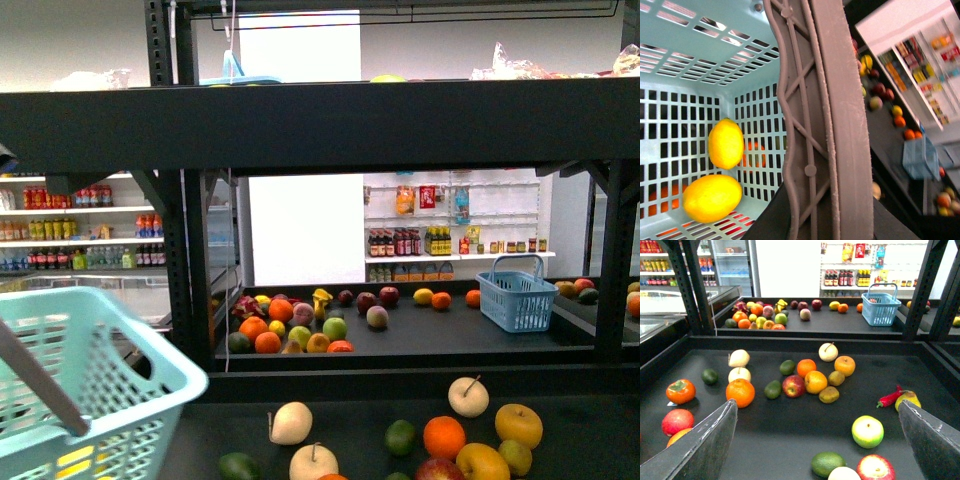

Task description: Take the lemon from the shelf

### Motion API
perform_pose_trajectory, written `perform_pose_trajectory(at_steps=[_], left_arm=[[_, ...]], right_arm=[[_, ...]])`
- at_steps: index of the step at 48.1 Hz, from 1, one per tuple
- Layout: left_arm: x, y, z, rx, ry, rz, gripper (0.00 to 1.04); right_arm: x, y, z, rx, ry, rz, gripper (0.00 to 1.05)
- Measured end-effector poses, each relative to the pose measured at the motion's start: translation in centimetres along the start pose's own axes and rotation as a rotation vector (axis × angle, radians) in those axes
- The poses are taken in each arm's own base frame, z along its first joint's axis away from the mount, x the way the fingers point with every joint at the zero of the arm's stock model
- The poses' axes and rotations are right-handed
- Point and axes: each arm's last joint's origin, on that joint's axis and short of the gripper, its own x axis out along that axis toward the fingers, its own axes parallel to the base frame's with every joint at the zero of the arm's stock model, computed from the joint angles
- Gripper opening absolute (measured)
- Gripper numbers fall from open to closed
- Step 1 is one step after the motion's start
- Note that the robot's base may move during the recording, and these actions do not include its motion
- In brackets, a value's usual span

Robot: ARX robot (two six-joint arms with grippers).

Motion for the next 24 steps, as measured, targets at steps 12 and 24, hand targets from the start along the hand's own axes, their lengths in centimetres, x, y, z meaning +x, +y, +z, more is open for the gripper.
perform_pose_trajectory(at_steps=[12,24], left_arm=[[-0.3,2.5,3.9,-0.209,-0.214,0.075,0.16],[-0.3,4.7,6.4,-0.363,-0.312,0.08,0.16]], right_arm=[[0.0,0.0,0.0,0.0,0.0,0.0,0.97],[0.0,0.0,0.0,0.0,0.0,0.0,0.97]])
